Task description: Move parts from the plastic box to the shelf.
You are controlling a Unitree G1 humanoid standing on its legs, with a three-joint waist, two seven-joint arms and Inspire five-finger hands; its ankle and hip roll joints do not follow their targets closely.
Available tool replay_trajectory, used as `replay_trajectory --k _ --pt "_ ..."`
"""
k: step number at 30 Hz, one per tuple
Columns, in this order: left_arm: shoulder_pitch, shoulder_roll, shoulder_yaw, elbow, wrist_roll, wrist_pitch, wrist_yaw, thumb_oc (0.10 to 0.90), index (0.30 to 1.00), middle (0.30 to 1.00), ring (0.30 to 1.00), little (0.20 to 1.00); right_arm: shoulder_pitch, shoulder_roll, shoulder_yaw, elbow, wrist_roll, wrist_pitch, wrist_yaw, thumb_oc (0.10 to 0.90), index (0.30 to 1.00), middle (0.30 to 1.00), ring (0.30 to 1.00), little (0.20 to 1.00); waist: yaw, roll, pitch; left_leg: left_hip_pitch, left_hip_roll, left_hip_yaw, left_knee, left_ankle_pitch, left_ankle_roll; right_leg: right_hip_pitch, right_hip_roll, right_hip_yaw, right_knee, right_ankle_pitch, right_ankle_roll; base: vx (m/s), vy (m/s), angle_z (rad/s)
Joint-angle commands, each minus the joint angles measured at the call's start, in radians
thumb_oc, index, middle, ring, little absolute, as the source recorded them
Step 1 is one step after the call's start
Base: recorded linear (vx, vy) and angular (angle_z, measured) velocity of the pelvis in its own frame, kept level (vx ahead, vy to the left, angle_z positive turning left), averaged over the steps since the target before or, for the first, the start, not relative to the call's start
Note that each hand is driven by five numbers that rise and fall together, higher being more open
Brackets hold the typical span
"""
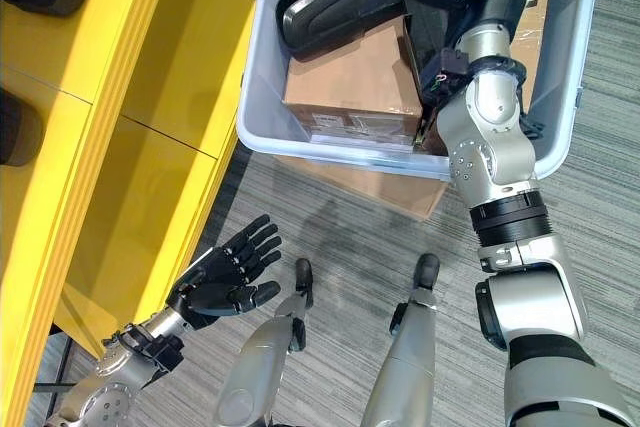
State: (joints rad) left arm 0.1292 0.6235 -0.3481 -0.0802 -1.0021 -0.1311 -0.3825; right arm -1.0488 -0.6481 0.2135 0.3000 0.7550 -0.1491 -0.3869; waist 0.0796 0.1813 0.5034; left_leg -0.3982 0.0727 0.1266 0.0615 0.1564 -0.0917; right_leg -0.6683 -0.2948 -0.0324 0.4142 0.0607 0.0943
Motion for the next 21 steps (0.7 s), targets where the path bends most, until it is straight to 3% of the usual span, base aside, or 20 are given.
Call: replay_trajectory --k 1,4,8,12,21 --pt "0.036 -0.021 0.002 -0.115 -0.025 -0.068 -0.044 0.9 1.0 1.0 1.0 1.0 -0.144 -0.119 -0.01 -0.364 -0.341 -0.156 -0.016 0.9 1.0 1.0 1.0 1.0 -0.033 0.133 0.017 0.027 -0.006 0.015 0.094 -0.175 0.047 0.129 0.058 -0.07 -0.015 -0.196 -0.058 0.0 0.004 -0.06" --pt "0.036 -0.031 0.002 -0.115 -0.015 -0.071 -0.031 0.9 1.0 1.0 1.0 1.0 -0.101 -0.111 0.008 -0.498 -0.344 -0.097 -0.023 0.9 1.0 1.0 1.0 1.0 -0.048 0.126 0.017 0.028 -0.006 0.02 0.091 -0.173 0.048 0.126 0.062 -0.059 -0.026 -0.183 -0.053 -0.01 0.001 -0.03" --pt "0.037 -0.035 0.002 -0.124 -0.008 -0.077 -0.018 0.9 1.0 1.0 1.0 1.0 -0.071 -0.107 0.043 -0.539 -0.3 -0.071 0.021 0.9 1.0 1.0 1.0 1.0 -0.057 0.119 0.017 0.021 -0.005 0.024 0.091 -0.169 0.047 0.121 0.068 -0.049 -0.042 -0.174 -0.053 -0.02 0.0 -0.01" --pt "0.039 -0.039 0.001 -0.124 0.004 -0.085 -0.018 0.9 1.0 1.0 1.0 1.0 -0.016 -0.088 0.06 -0.548 -0.257 -0.083 0.03 0.9 1.0 1.0 1.0 1.0 -0.06 0.113 0.017 0.016 -0.003 0.03 0.087 -0.163 0.049 0.119 0.07 -0.049 -0.056 -0.163 -0.05 -0.03 -0.012 -0.04" --pt "0.027 -0.051 0.015 -0.127 0.018 -0.074 0.0 0.9 1.0 1.0 1.0 1.0 0.104 -0.069 0.01 -0.594 -0.354 -0.082 0.079 0.9 1.0 1.0 1.0 1.0 -0.077 0.093 0.017 0.04 0.011 0.041 0.062 -0.157 0.051 0.139 0.072 -0.05 -0.084 -0.144 -0.041 -0.02 -0.011 -0.05"
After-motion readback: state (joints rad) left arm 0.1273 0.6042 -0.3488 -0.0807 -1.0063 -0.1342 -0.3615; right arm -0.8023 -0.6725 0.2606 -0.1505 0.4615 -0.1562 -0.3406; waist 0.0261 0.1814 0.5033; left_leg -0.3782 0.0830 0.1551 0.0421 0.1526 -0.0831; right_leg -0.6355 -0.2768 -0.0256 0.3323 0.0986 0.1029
